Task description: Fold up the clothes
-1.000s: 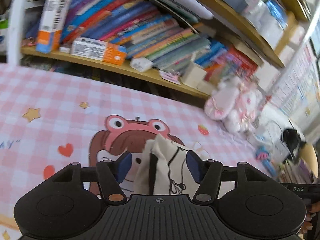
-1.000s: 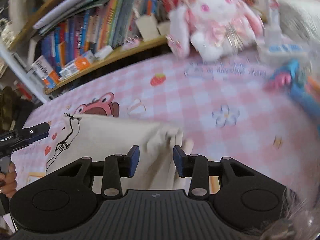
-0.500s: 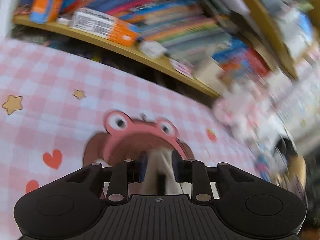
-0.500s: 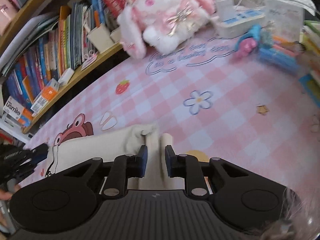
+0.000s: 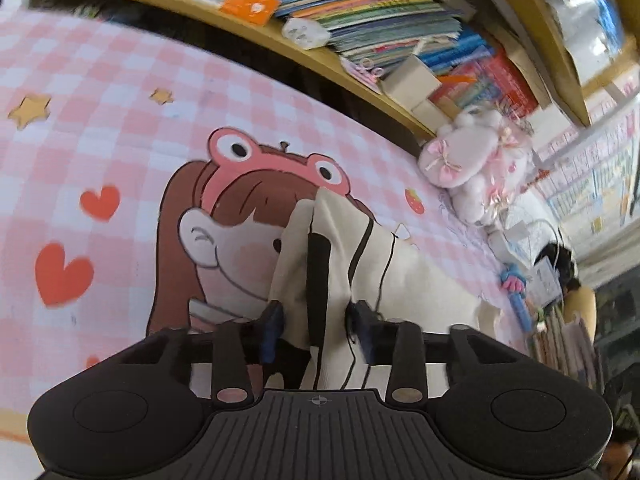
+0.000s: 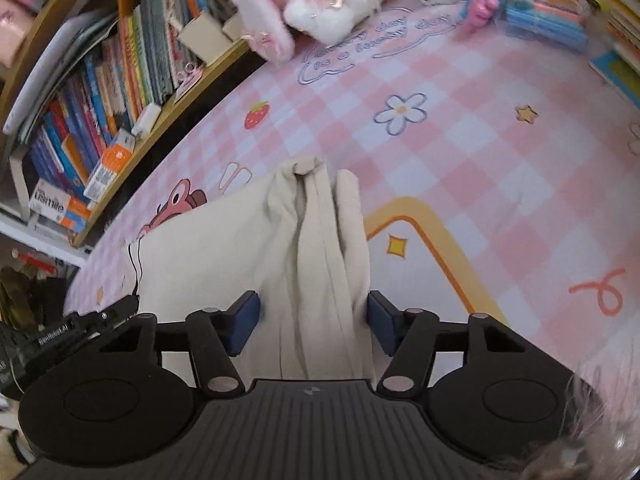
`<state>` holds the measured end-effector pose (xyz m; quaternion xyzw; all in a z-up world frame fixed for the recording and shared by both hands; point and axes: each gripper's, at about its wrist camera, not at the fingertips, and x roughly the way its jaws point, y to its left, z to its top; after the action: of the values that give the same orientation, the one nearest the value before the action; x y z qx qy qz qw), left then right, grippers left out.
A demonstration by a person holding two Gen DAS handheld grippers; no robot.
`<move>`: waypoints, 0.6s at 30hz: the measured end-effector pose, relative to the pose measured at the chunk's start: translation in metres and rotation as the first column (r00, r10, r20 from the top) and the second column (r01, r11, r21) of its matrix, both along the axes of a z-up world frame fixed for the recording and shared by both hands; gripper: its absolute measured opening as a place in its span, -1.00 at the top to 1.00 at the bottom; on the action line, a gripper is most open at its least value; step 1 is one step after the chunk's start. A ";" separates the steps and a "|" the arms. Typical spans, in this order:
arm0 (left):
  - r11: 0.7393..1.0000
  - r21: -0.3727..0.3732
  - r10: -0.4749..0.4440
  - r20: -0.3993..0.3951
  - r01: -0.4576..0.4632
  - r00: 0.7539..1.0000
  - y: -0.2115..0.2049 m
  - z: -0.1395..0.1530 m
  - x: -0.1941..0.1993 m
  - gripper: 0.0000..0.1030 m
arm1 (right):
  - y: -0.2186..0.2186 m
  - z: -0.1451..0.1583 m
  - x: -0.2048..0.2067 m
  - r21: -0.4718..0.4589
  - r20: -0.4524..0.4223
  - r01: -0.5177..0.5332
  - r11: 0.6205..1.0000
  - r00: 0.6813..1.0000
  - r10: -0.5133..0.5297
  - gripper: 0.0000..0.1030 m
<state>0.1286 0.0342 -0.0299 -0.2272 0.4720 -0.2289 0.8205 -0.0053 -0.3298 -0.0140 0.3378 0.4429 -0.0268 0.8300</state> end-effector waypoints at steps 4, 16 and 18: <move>1.000 0.009 0.029 -0.007 -0.029 1.000 -0.005 0.009 -0.015 0.76 | 0.009 0.002 0.009 -0.048 0.023 -0.072 0.996 0.997 0.073 0.55; 0.999 -0.004 0.033 0.022 -0.033 0.999 -0.006 0.020 -0.058 0.71 | -0.004 0.016 -0.001 -0.157 0.055 -0.213 0.964 0.973 0.224 0.64; 0.999 0.014 0.043 0.023 -0.043 0.999 -0.004 0.017 -0.060 0.66 | -0.009 0.012 -0.004 -0.129 0.052 -0.192 0.973 0.978 0.200 0.42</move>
<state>0.0687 0.0298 -0.0130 -0.2287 0.4592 -0.2105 0.8322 -0.0092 -0.3387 -0.0019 0.2411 0.4444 0.0391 0.8619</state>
